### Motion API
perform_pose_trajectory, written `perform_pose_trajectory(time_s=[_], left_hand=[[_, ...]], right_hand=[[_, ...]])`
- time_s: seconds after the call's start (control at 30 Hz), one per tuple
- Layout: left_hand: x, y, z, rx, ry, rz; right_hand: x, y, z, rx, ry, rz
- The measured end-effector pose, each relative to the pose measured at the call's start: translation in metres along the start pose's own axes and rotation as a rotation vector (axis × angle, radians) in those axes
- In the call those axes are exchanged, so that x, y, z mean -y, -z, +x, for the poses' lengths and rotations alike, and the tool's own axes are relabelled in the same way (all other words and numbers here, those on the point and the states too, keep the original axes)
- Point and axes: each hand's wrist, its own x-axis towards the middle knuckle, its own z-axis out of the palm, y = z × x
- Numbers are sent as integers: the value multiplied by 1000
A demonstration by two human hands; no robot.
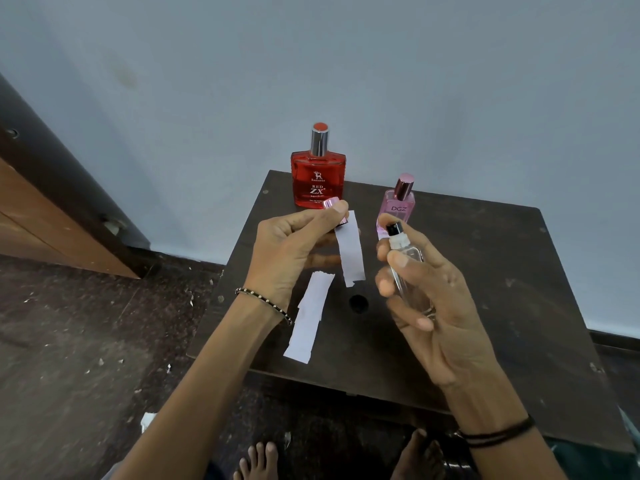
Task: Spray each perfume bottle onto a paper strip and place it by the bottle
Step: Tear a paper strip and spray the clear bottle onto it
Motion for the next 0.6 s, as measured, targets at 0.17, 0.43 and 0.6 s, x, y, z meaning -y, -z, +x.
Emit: perform_pose_trajectory(time_s=[0.17, 0.43, 0.6], left_hand=[[0, -1, 0, -6, 13, 0], [1, 0, 0, 1, 10, -7], [4, 0, 1, -5, 16, 17]], right_hand=[[-2, 3, 1, 10, 16, -104], [-3, 4, 6, -85, -24, -244], [-7, 5, 3, -110, 107, -563]])
